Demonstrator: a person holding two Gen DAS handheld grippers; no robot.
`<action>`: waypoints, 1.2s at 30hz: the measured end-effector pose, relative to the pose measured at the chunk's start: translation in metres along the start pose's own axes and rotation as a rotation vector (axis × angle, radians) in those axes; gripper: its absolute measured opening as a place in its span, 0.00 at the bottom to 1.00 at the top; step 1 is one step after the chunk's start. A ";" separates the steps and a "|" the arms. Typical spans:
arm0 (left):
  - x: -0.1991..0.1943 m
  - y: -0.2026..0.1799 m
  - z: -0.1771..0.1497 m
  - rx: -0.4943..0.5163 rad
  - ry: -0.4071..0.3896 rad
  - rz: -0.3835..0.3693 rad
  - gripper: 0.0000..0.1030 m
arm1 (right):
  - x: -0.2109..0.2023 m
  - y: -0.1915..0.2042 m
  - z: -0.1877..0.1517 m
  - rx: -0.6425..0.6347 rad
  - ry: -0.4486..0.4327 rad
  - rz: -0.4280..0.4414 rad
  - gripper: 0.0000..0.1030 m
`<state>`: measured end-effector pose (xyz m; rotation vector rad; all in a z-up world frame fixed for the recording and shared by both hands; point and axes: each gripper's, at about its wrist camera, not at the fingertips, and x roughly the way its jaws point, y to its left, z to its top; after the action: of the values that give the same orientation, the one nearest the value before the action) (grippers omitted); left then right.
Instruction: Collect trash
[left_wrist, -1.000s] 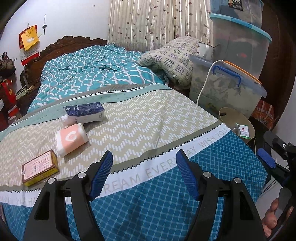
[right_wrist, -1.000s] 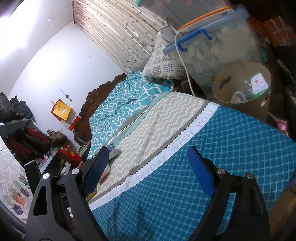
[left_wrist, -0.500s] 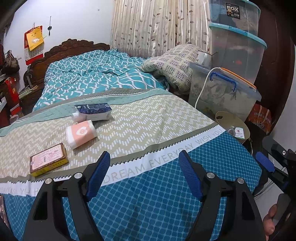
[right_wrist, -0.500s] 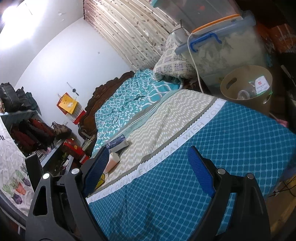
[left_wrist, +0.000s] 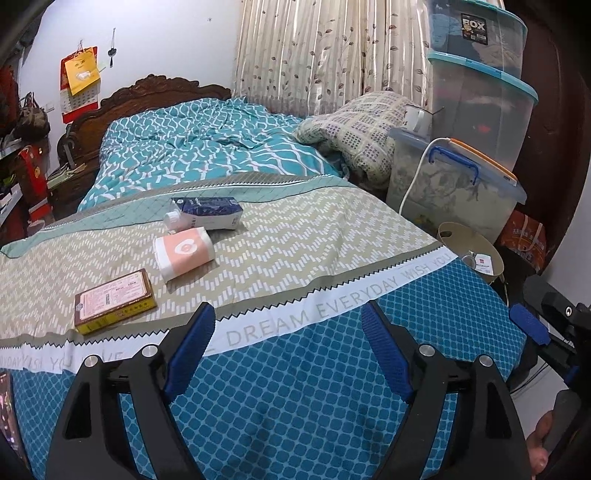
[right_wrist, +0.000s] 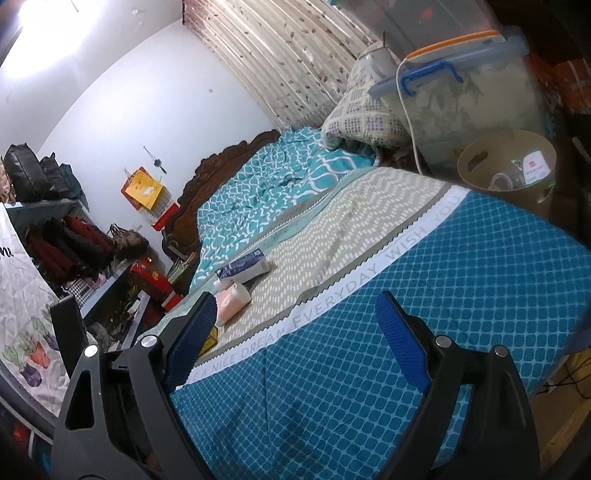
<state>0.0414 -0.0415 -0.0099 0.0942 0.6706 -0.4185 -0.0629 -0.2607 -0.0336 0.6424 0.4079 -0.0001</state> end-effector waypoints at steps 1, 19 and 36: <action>0.001 0.001 0.000 -0.003 0.003 0.001 0.75 | 0.001 0.000 0.000 0.001 0.003 -0.001 0.85; 0.045 0.027 -0.009 -0.037 0.085 0.043 0.75 | 0.050 -0.006 -0.006 0.000 0.092 -0.023 0.85; 0.075 0.067 -0.019 -0.095 0.135 0.082 0.75 | 0.105 0.015 -0.021 -0.088 0.182 -0.037 0.85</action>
<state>0.1100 -0.0024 -0.0743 0.0598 0.8154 -0.3021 0.0280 -0.2232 -0.0791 0.5492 0.5923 0.0412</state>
